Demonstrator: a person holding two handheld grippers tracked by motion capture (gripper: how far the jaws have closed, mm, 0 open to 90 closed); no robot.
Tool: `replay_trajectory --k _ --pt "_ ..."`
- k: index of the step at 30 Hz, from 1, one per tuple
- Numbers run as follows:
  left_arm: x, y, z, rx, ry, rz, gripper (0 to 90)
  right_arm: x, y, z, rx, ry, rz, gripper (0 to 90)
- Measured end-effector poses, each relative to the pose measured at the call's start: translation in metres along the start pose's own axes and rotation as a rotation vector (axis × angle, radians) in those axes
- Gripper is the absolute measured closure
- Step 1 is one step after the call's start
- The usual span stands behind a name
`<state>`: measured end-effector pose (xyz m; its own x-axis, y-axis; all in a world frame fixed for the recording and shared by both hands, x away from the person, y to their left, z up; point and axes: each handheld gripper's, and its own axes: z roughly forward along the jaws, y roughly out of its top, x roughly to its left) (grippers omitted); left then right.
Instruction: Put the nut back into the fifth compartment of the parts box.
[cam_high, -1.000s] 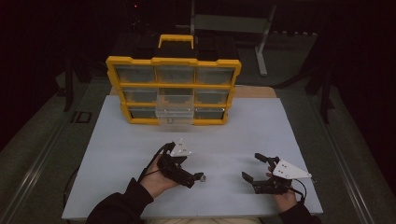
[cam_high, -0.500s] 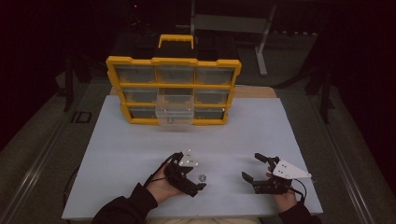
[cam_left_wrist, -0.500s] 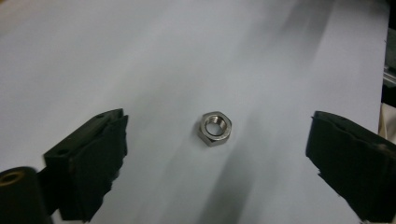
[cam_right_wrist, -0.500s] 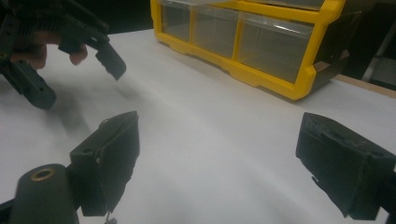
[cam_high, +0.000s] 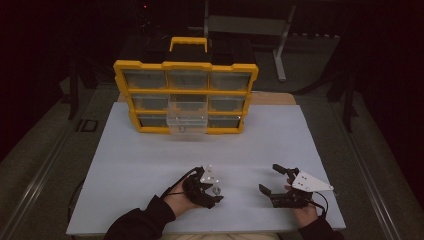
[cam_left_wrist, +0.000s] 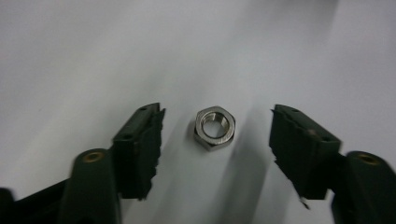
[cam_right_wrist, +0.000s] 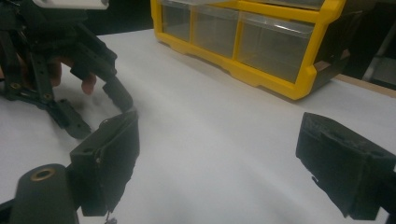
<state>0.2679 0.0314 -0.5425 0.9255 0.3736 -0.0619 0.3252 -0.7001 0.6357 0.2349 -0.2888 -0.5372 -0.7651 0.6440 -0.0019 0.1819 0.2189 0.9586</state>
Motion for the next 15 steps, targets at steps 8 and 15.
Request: replay_trajectory --k 8,15 --pt "-0.0010 0.0032 0.0071 0.002 0.002 0.041 52.1 -0.0002 0.0002 -0.0003 -0.004 0.001 0.001 13.6" --pt "0.0004 0.0034 0.0064 0.003 -0.011 0.032 66.0 0.0000 0.0001 -0.0002 -0.002 0.002 0.002 13.6"
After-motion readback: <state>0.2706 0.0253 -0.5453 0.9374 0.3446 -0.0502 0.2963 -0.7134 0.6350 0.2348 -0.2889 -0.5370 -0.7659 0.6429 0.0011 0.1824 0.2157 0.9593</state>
